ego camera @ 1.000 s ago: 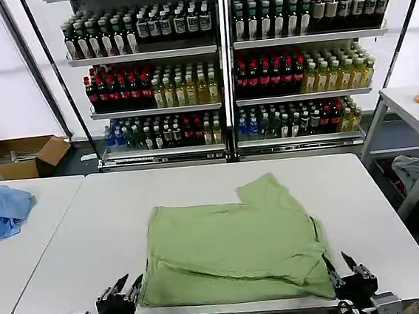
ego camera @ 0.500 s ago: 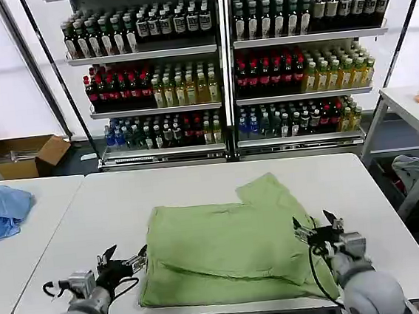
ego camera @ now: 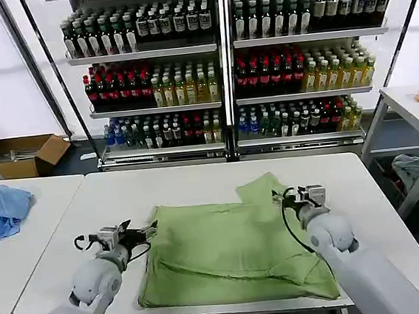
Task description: Fold and organize the clothes.
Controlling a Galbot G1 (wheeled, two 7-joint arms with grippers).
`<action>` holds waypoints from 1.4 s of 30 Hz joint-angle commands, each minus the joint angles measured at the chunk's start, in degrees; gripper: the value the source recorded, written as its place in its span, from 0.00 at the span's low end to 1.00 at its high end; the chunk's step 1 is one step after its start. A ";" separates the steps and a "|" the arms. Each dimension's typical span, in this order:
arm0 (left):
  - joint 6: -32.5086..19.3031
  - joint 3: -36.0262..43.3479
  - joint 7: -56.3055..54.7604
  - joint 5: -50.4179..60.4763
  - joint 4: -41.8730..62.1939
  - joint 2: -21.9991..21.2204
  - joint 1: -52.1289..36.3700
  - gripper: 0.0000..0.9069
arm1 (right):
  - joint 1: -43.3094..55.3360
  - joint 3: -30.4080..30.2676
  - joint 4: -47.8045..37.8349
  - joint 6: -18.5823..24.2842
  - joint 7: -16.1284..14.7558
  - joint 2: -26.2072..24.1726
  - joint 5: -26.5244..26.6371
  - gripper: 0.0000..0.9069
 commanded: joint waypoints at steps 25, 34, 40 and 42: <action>0.61 7.89 3.80 -1.55 14.21 -4.11 -11.95 0.03 | 9.57 -5.76 -18.69 -0.34 -1.87 7.38 -0.23 0.00; 0.64 6.92 4.84 -4.29 13.06 -3.85 -10.12 0.03 | 8.16 -5.58 -16.58 -0.31 -2.68 6.59 -0.51 0.00; -0.07 5.82 5.18 -6.11 12.14 -3.79 -10.01 0.03 | 6.93 -5.36 -13.46 1.20 -3.90 5.57 -2.45 0.00; -1.01 5.24 5.14 -6.88 11.29 -3.53 -9.75 0.03 | 6.51 -5.02 -11.78 1.70 -4.20 5.12 -2.73 0.00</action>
